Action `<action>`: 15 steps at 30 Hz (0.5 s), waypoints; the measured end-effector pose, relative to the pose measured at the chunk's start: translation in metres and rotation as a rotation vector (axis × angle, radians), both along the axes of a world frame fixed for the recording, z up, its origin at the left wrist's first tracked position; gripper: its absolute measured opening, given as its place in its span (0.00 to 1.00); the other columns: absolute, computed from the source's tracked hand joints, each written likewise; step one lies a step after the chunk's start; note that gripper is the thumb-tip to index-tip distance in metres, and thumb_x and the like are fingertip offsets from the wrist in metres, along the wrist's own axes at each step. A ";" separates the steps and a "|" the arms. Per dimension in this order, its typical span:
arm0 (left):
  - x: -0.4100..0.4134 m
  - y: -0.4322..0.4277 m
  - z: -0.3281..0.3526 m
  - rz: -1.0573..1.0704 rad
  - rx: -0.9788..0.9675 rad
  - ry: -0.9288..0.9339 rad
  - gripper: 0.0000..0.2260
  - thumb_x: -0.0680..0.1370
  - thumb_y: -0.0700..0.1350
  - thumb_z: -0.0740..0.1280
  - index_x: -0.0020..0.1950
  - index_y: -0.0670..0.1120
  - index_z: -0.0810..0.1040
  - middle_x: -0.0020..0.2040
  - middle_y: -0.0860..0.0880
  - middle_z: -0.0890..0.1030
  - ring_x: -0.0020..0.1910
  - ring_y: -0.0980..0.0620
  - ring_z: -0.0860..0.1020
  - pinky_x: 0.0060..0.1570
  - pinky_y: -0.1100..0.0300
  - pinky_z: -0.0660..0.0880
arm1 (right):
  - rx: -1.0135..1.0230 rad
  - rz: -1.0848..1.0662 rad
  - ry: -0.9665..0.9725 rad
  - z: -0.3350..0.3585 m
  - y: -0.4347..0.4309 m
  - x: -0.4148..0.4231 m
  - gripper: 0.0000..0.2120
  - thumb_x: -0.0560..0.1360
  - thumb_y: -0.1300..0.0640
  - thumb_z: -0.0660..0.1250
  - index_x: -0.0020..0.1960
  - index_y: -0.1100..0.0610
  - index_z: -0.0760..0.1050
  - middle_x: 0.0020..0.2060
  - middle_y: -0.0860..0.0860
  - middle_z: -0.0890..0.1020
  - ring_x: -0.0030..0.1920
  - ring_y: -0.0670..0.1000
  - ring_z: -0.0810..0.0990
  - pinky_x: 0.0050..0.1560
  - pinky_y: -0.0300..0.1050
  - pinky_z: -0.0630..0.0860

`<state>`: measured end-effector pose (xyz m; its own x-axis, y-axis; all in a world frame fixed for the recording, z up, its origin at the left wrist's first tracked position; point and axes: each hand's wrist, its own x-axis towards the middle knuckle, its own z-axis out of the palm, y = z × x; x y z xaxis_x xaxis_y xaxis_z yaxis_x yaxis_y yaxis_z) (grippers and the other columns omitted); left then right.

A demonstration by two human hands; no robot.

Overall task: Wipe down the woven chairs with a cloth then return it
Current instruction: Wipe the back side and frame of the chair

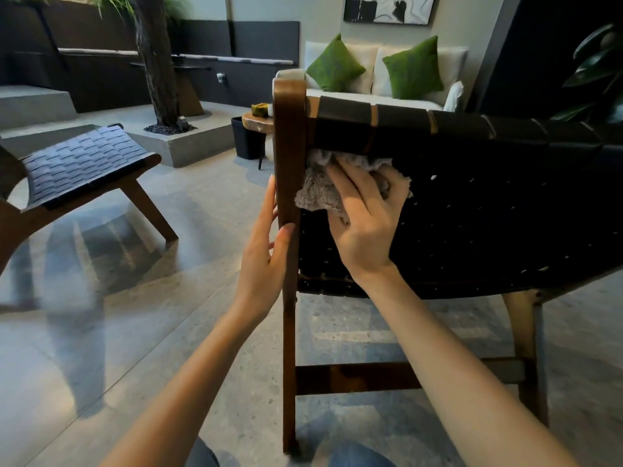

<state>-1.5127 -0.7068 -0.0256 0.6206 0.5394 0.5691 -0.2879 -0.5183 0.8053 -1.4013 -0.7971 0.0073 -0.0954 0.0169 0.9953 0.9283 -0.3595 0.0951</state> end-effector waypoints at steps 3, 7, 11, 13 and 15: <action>0.003 0.001 -0.004 0.025 0.015 -0.017 0.26 0.82 0.39 0.56 0.77 0.55 0.51 0.63 0.79 0.59 0.65 0.75 0.63 0.56 0.77 0.67 | -0.026 0.018 -0.009 -0.014 0.008 0.012 0.11 0.75 0.58 0.71 0.55 0.61 0.82 0.55 0.54 0.81 0.55 0.58 0.70 0.62 0.40 0.66; 0.005 0.002 -0.009 0.041 0.050 -0.059 0.25 0.82 0.41 0.56 0.76 0.56 0.51 0.67 0.75 0.60 0.69 0.68 0.63 0.64 0.70 0.66 | -0.227 0.023 0.034 -0.066 0.013 0.031 0.13 0.74 0.58 0.69 0.57 0.56 0.73 0.57 0.51 0.72 0.52 0.58 0.69 0.54 0.42 0.67; 0.006 0.004 -0.012 0.058 0.072 -0.049 0.25 0.82 0.43 0.56 0.74 0.60 0.51 0.67 0.77 0.58 0.70 0.67 0.61 0.70 0.57 0.65 | -0.424 -0.018 0.140 -0.131 0.021 0.043 0.18 0.68 0.60 0.75 0.56 0.56 0.73 0.55 0.55 0.76 0.52 0.59 0.70 0.50 0.49 0.77; 0.006 0.004 -0.011 0.068 0.087 -0.044 0.25 0.81 0.44 0.56 0.74 0.59 0.50 0.66 0.80 0.58 0.70 0.68 0.61 0.71 0.53 0.65 | -0.484 -0.020 0.202 -0.153 0.026 0.047 0.13 0.69 0.63 0.73 0.53 0.58 0.79 0.54 0.54 0.77 0.52 0.59 0.72 0.53 0.46 0.74; 0.006 0.004 -0.010 0.060 0.081 -0.044 0.24 0.81 0.44 0.56 0.73 0.61 0.50 0.65 0.80 0.58 0.70 0.69 0.60 0.71 0.49 0.64 | -0.590 -0.080 0.284 -0.167 0.030 0.046 0.15 0.65 0.67 0.77 0.50 0.58 0.83 0.50 0.55 0.82 0.49 0.60 0.78 0.53 0.45 0.73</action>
